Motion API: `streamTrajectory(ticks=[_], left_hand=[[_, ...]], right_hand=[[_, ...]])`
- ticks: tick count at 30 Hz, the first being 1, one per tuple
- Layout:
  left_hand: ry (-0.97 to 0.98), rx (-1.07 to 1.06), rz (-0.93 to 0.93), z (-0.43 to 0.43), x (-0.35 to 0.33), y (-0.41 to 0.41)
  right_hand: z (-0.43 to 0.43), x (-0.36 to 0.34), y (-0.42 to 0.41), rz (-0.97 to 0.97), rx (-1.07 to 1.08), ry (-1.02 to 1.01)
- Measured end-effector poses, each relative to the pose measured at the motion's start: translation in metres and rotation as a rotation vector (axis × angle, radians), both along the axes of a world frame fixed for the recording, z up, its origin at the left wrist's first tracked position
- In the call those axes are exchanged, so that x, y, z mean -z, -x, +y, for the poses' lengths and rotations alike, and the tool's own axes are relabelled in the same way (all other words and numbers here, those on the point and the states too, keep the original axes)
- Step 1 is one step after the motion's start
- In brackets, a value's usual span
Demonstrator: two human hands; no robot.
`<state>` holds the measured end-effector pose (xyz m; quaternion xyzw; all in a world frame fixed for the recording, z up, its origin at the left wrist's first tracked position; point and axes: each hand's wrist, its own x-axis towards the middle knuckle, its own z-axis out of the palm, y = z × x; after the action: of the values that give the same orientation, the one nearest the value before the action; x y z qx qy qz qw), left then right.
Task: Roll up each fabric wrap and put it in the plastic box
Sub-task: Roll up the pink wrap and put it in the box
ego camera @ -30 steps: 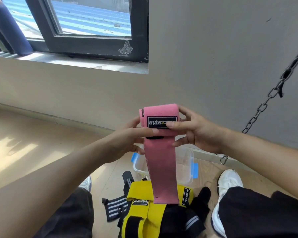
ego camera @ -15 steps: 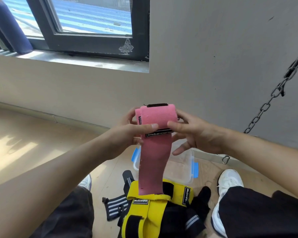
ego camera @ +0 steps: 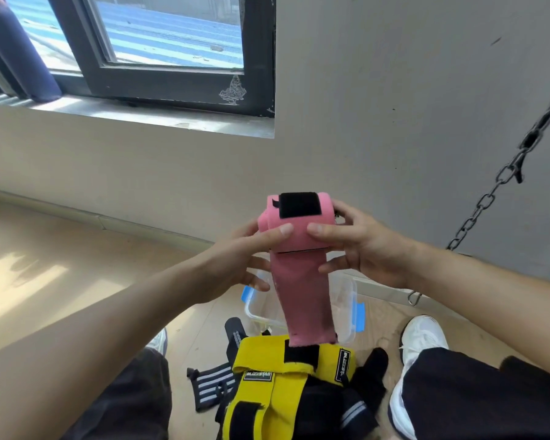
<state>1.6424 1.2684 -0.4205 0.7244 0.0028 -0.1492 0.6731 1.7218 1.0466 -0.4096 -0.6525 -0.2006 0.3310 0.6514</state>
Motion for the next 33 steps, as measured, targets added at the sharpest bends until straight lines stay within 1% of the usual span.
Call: streamTrajectory(ticks=[4, 10, 12, 17, 20, 24, 26, 29, 31, 33], left_hand=[[0.015, -0.048, 0.050, -0.0047, -0.0022, -0.0014], [0.072, -0.083, -0.003, -0.0030, -0.0015, -0.0028], [0.092, -0.097, -0.011, -0.0013, -0.0016, -0.0027], [0.124, -0.127, -0.095, -0.0014, -0.0006, -0.0033], [0.103, -0.121, -0.142, 0.0007, 0.0012, -0.0035], [0.018, -0.089, -0.165, 0.0017, 0.0015, -0.0025], [0.013, -0.053, -0.137, 0.0010, -0.0004, -0.0020], [-0.030, -0.006, -0.011, 0.0007, -0.0026, -0.0002], [-0.040, 0.005, 0.065, -0.0002, -0.0023, 0.0006], [-0.021, -0.014, 0.099, -0.0015, -0.0033, 0.0004]], right_hand=[[-0.0007, 0.0026, 0.0011, -0.077, 0.021, -0.004], [-0.0003, 0.0008, 0.0054, -0.160, -0.029, 0.025], [-0.0018, -0.0014, 0.0045, -0.145, -0.066, 0.048], [-0.0034, -0.0058, 0.0043, 0.026, -0.143, 0.140], [-0.0001, -0.0036, 0.0062, 0.028, -0.115, 0.161], [0.0007, -0.0018, 0.0066, 0.016, -0.067, 0.113], [0.0002, -0.0010, 0.0060, 0.016, -0.055, 0.096], [0.0009, 0.0012, 0.0044, -0.004, -0.027, 0.065], [0.0010, 0.0019, 0.0042, -0.028, -0.008, 0.040], [0.0002, 0.0030, 0.0041, -0.047, 0.004, 0.029]])
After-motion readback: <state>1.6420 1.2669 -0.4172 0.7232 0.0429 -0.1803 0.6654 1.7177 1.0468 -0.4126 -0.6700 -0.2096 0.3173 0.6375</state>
